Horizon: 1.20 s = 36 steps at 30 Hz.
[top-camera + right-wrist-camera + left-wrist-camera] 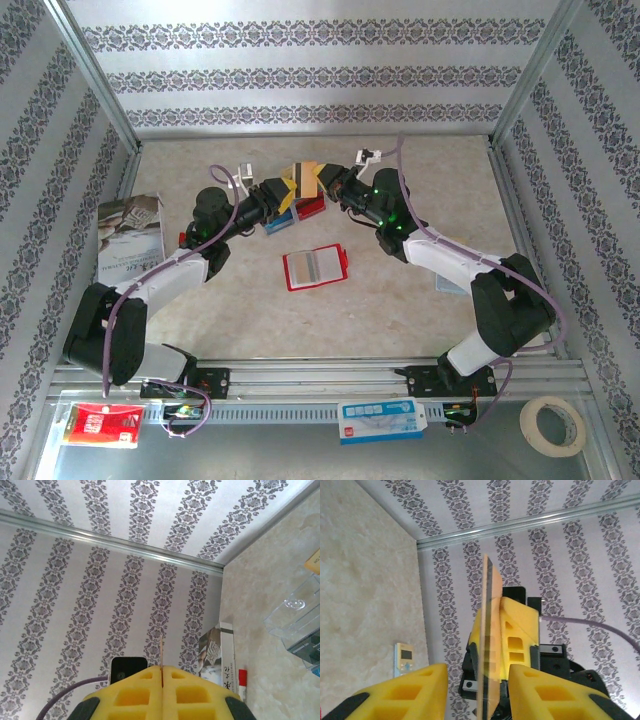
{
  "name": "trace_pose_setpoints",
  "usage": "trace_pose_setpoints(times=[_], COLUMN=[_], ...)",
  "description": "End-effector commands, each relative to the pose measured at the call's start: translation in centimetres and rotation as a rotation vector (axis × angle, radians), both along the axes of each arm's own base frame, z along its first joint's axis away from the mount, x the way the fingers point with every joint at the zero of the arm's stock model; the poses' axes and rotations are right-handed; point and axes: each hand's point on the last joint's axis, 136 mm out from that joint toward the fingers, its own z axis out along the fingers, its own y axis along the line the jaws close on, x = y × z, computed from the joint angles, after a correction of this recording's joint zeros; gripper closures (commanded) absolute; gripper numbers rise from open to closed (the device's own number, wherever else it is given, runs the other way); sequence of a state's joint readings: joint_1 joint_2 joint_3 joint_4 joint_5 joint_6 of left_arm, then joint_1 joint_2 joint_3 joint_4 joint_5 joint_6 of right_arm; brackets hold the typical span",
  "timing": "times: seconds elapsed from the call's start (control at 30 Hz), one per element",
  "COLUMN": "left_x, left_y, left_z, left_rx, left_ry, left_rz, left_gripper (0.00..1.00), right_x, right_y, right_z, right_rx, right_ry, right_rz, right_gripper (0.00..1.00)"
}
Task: Take the credit cards out of the card holder
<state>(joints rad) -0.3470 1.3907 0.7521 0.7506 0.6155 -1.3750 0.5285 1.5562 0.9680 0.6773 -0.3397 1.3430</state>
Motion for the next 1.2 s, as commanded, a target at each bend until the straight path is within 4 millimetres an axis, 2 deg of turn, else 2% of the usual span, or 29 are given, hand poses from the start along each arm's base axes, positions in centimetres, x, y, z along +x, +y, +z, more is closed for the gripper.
trace_pose_setpoints(times=[0.0,0.17,0.3,0.43,0.57,0.63,0.7,0.77,0.87,1.0,1.17], left_x=[0.4,0.3,0.7,1.0,1.6,1.7,1.8,2.1,2.5,2.8,3.2], left_y=[-0.6,-1.4,-1.0,-1.3,-1.5,-1.5,-1.5,-1.5,-1.2,-0.7,0.0], left_z=[2.2,2.3,2.4,3.7,3.4,3.4,3.0,2.3,0.4,-2.7,-4.5], left_rx=[-0.061,-0.038,-0.050,-0.057,-0.047,-0.049,-0.025,0.025,0.126,0.311,0.589], left_ry=[-0.049,-0.056,-0.044,-0.070,-0.060,-0.062,-0.057,-0.051,-0.035,0.019,0.000], left_rz=[-0.004,-0.027,0.015,0.020,0.033,0.035,0.038,0.039,0.049,0.024,-0.018], left_gripper=[0.66,0.68,0.79,0.84,1.00,1.00,1.00,1.00,1.00,1.00,1.00], right_x=[0.7,0.8,1.1,1.5,1.4,1.4,1.5,1.6,1.5,0.7,-0.6], right_y=[-0.2,0.0,-0.5,-0.5,-0.4,-0.7,-1.3,-1.8,-3.0,-4.7,-7.5], right_z=[0.6,0.7,1.0,0.8,0.6,0.3,0.0,-0.8,-2.9,-5.3,-8.5], right_rx=[0.047,0.056,0.062,0.057,0.052,0.038,0.014,-0.035,-0.134,-0.258,-0.430], right_ry=[0.027,0.033,0.030,0.041,0.043,0.043,0.044,0.055,0.095,0.125,0.174], right_rz=[-0.051,-0.057,-0.096,-0.107,-0.103,-0.112,-0.123,-0.130,-0.145,-0.169,-0.190], right_gripper=[1.00,1.00,1.00,1.00,1.00,0.99,0.89,0.71,0.51,0.41,0.31])
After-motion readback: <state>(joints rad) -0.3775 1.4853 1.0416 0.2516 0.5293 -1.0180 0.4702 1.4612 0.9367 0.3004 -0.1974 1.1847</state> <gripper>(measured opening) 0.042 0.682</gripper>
